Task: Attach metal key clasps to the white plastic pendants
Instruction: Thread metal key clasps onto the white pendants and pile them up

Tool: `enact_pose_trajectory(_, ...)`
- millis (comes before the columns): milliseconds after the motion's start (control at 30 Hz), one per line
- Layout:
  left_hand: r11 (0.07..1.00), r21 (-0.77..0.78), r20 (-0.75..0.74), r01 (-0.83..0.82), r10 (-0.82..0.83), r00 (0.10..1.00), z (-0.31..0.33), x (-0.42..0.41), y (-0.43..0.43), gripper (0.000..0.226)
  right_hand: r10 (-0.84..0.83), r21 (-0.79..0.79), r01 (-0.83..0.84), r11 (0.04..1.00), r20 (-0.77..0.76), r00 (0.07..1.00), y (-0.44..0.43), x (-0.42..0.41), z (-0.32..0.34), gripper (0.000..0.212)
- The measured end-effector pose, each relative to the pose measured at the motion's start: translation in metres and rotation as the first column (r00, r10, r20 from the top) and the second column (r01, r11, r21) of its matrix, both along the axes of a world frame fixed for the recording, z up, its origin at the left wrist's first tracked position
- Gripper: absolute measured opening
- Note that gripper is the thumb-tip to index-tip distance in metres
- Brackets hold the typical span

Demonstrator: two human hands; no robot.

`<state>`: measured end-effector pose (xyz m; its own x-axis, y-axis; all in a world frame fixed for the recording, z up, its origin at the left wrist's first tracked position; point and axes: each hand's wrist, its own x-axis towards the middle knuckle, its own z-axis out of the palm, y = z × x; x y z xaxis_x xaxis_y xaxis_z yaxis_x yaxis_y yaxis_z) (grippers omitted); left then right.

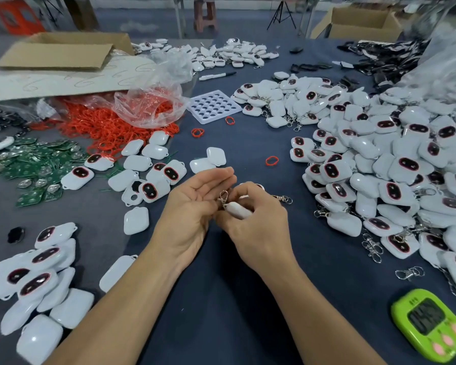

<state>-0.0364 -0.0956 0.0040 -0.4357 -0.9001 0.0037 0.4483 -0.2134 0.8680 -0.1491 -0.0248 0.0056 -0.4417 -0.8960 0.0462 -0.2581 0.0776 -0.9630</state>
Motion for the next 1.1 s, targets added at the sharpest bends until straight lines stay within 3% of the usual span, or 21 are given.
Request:
enact_pose_trajectory(167, 0.997, -0.009, -0.001, 0.074, -0.074, 0.997, 0.001, 0.004, -0.001, 0.072, -0.045, 0.005, 0.045, 0.999, 0.015, 0.999, -0.003, -0.002, 0.000, 0.018)
enact_pose_trajectory(267, 0.997, -0.046, 0.044, 0.062, -0.060, 0.997, 0.001, 0.005, 0.001, 0.062, -0.031, -0.013, 0.031, 0.999, 0.016, 0.999, -0.004, -0.004, 0.000, 0.015)
enact_pose_trajectory(433, 0.975, -0.214, 0.271, -0.059, 0.117, 0.955, 0.007, 0.007, 0.005, 0.031, -0.015, -0.042, 0.022, 0.999, 0.162, 0.987, -0.004, -0.011, -0.002, 0.013)
enact_pose_trajectory(567, 0.911, -0.408, 0.479, -0.068, 0.276, 0.834, 0.007, 0.004, 0.009, 0.036, -0.017, -0.066, 0.022, 0.998, 0.073, 0.997, -0.003, -0.015, -0.001, 0.020)
enact_pose_trajectory(933, 0.934, -0.331, 0.441, -0.134, 0.279, 0.853, 0.011, 0.007, 0.010, 0.025, 0.069, 0.006, -0.070, 0.998, 0.036, 0.997, -0.004, -0.019, 0.004, 0.022)
enact_pose_trajectory(1100, 0.940, -0.305, 0.454, -0.154, 0.285, 0.844, 0.011, 0.005, 0.008, 0.023, -0.016, -0.055, 0.018, 0.998, 0.041, 0.999, -0.003, -0.019, 0.004, 0.024)
